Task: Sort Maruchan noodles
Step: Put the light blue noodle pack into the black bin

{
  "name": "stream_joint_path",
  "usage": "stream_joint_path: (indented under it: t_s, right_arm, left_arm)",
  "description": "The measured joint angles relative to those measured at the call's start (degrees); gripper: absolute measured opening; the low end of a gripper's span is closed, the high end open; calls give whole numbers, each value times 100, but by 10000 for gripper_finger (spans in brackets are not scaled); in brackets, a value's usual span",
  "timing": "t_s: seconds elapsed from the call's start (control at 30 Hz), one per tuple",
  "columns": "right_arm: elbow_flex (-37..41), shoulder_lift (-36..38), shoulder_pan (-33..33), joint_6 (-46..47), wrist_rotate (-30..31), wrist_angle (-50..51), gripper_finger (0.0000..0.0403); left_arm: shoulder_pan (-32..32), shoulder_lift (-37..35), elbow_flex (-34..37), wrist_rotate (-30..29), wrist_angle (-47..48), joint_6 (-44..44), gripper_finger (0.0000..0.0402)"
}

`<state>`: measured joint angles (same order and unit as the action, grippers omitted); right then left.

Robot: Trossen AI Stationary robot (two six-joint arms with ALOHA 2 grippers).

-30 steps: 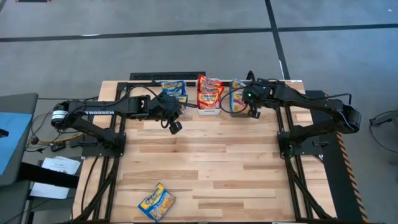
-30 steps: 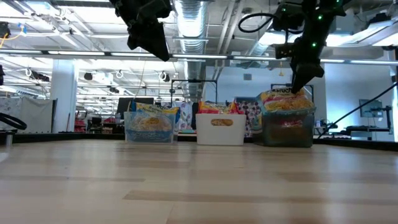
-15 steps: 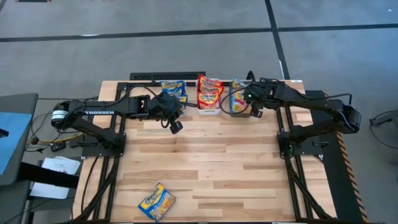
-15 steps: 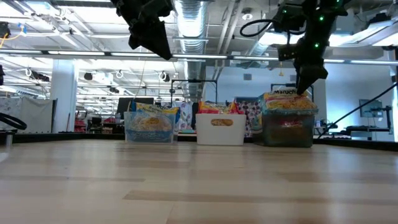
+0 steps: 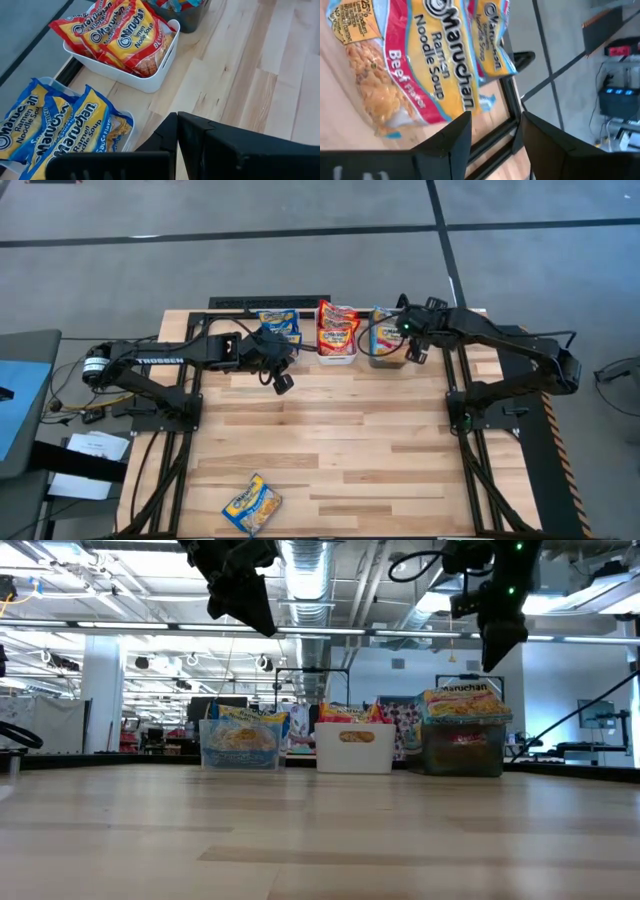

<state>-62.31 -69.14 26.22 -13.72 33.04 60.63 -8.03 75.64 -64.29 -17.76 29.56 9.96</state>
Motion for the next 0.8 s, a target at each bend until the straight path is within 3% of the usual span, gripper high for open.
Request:
stream_joint_path:
  t_s: [0.2, 0.43, 0.8]
  right_arm:
    - [-527, 0, -105, 835, -456, 566, 196]
    - [-653, -186, -133, 1419, -2519, 333, 196]
    - [-648, -1328, 76, 1478, -2822, 388, 195]
  left_arm:
    - [0, 0, 0, -2, -1, -37, 0]
    - [0, 0, 0, 0, -15, 35, 0]
    - [0, 0, 0, 0, -5, 35, 0]
